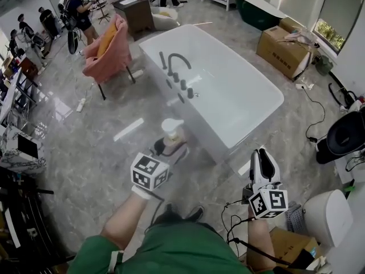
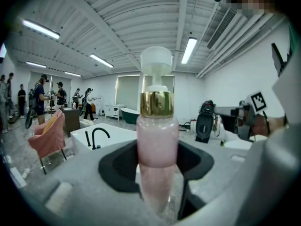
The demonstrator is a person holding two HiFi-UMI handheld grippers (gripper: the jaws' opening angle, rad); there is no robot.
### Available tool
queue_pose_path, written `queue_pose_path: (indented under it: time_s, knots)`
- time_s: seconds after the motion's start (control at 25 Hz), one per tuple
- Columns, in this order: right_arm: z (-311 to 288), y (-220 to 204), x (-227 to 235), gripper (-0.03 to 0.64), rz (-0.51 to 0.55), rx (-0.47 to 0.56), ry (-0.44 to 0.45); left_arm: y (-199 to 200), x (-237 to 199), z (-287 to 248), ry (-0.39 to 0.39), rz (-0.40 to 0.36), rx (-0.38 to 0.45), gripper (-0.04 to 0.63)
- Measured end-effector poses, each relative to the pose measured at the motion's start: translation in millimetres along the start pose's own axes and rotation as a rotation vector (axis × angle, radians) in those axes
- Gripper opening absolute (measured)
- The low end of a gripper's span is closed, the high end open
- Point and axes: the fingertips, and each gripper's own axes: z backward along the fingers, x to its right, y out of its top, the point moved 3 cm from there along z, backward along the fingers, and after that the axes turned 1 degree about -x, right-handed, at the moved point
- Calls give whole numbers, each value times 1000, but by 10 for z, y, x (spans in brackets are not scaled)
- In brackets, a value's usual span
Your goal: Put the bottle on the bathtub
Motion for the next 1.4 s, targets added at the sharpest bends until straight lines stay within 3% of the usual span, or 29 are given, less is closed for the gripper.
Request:
queue_pose_path:
  time_s: [0.48,1.4]
  knots:
    - [-371,163,242,74,2,15,-9,264,-220,-423,-9,-18,12,213]
    - [-2370,211,489,74,25,-24,-198,521,-1924,-2147,-178,-10,-18,213]
